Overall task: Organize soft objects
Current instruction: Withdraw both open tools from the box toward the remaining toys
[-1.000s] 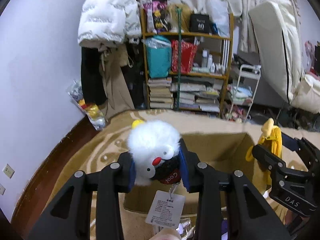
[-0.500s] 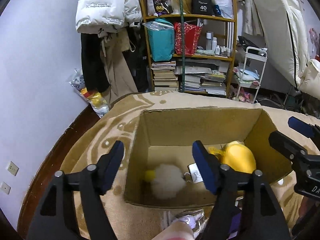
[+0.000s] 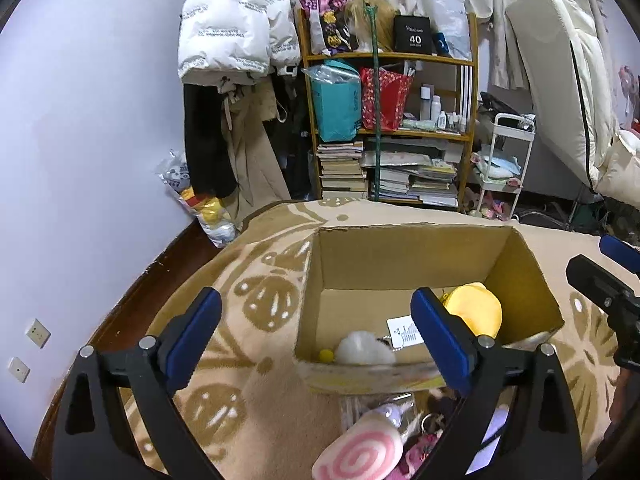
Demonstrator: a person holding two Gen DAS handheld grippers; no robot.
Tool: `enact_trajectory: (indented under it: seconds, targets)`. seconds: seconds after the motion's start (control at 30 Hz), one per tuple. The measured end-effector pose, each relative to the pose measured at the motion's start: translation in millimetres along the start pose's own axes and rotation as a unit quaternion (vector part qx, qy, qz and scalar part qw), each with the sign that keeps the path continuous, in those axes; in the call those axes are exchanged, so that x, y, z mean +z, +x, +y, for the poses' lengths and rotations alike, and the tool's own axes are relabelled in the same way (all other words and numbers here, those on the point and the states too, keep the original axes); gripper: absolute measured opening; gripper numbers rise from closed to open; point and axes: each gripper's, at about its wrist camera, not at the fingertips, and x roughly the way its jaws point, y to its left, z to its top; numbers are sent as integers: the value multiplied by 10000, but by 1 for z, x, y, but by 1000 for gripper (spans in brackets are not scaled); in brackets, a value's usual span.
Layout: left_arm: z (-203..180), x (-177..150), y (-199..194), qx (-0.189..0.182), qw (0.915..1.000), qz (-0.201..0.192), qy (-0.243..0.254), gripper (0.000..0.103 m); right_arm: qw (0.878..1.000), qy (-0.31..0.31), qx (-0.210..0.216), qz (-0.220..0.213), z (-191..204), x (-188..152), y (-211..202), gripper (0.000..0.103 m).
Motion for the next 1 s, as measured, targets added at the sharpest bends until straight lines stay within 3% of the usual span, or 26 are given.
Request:
enact_trajectory:
  seconds: [0.5,1.0]
  targets:
    - [29,-25,-76,31,9995,-125,-294,95,9995,-21,-15,-315,21,-14,-67,103]
    - [37,-51,-99,-8,9994,-15,-353,96,9993,-92,-104,-357,30,-30,-99,103]
